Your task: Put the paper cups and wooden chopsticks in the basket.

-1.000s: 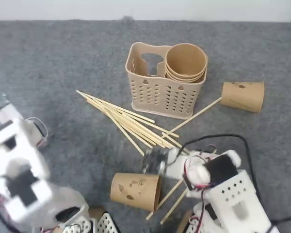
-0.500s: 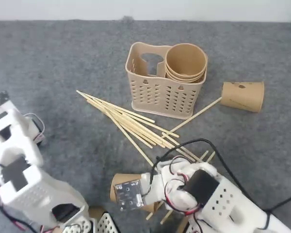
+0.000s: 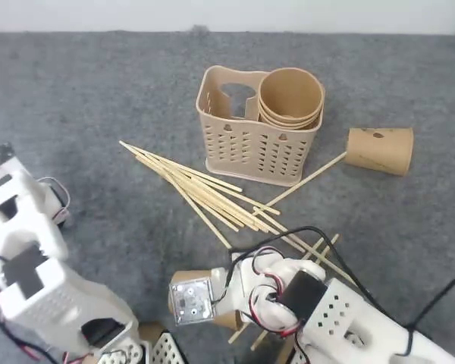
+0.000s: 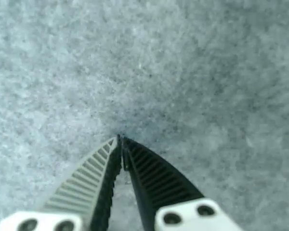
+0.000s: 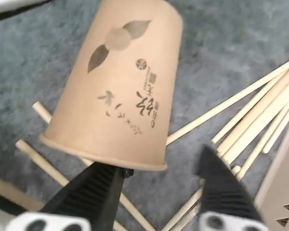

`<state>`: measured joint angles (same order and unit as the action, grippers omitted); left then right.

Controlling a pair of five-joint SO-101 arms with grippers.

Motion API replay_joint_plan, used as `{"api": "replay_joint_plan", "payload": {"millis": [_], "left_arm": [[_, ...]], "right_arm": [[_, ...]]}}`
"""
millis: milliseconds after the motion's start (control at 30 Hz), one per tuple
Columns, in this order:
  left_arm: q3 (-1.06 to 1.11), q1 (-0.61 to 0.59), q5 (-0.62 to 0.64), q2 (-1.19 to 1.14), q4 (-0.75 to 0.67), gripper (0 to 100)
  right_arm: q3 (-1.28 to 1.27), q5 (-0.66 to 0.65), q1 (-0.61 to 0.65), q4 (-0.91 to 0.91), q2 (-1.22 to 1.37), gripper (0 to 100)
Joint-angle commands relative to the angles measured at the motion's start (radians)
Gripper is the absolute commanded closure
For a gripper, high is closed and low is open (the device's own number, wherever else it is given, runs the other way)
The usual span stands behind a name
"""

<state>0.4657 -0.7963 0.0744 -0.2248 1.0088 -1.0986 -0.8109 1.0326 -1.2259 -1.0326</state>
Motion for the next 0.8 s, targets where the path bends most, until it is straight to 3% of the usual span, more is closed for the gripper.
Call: {"api": "replay_joint_plan", "payload": {"millis": [0, 200, 400, 767], "left_arm": [[0.002, -0.002, -0.003, 0.048, -0.026, 99], [0.002, -0.002, -0.005, 0.048, -0.026, 99], [0.002, -0.002, -0.005, 0.048, -0.026, 99], [0.002, 0.000, -0.005, 0.048, -0.025, 99]], "right_arm": [[0.005, 0.068, 0.004, 0.051, 0.010, 99.8], [0.028, 0.097, -0.007, 0.045, 0.012, 99.0], [0.256, 0.244, -0.180, -0.071, 0.070, 99.1], [0.908, 0.546, -0.423, -0.484, 0.753, 99.1]]}}
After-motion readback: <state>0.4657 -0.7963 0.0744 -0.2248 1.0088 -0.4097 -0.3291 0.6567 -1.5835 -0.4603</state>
